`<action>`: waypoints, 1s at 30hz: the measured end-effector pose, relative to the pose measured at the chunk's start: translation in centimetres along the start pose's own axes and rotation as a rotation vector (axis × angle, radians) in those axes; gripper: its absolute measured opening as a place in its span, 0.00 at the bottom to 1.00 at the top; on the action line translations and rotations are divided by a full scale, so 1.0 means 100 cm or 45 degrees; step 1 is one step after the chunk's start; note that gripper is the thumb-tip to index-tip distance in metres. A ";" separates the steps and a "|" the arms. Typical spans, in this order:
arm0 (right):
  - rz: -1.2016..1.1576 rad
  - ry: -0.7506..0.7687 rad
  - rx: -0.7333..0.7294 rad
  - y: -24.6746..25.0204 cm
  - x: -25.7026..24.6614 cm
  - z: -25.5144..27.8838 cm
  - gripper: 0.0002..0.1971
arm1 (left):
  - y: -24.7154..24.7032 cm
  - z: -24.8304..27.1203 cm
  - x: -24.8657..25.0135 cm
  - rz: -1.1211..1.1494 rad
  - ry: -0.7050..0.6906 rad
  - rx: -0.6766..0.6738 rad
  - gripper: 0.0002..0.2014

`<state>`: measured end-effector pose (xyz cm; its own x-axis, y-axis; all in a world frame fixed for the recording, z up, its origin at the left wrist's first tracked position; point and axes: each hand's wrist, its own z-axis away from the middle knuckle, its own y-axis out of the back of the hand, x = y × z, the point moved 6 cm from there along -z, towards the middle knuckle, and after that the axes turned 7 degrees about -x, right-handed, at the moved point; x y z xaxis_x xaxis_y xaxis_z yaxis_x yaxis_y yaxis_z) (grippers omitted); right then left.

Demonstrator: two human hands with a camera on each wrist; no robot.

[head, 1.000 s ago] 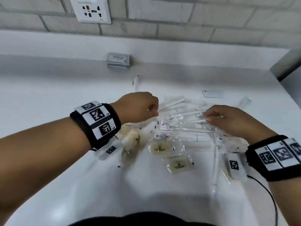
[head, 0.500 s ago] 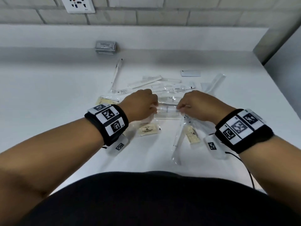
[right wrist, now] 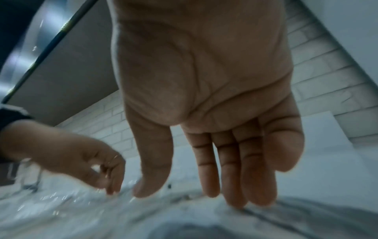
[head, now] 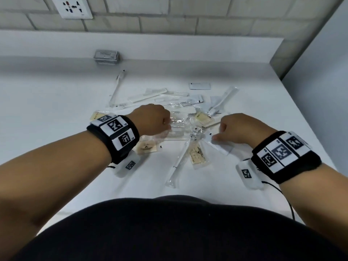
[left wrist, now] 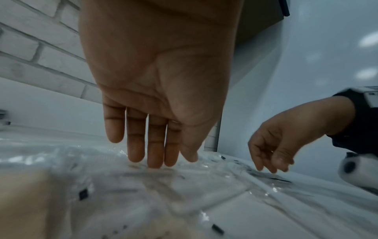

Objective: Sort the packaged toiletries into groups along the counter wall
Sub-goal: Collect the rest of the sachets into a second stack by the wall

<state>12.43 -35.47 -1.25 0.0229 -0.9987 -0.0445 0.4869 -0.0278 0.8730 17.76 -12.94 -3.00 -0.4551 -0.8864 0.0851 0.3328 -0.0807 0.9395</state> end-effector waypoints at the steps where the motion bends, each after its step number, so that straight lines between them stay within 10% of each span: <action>1: 0.014 0.001 -0.029 -0.008 -0.002 0.002 0.20 | 0.001 -0.001 -0.001 -0.030 0.018 -0.002 0.15; 13: -0.128 0.014 -0.120 -0.024 0.002 -0.016 0.15 | 0.042 -0.053 -0.014 0.197 0.158 0.201 0.09; 22: -0.816 -0.034 -0.048 0.018 0.041 -0.017 0.13 | 0.046 -0.122 0.037 0.153 0.050 0.031 0.20; 30: -0.489 0.136 0.309 0.055 0.056 -0.068 0.16 | 0.047 -0.139 0.031 0.272 -0.026 -0.055 0.13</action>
<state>21.17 -40.93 0.00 -0.0230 -0.9048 -0.4252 0.2599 -0.4161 0.8714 29.42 -22.38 -2.91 -0.3871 -0.8760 0.2877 0.4585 0.0878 0.8843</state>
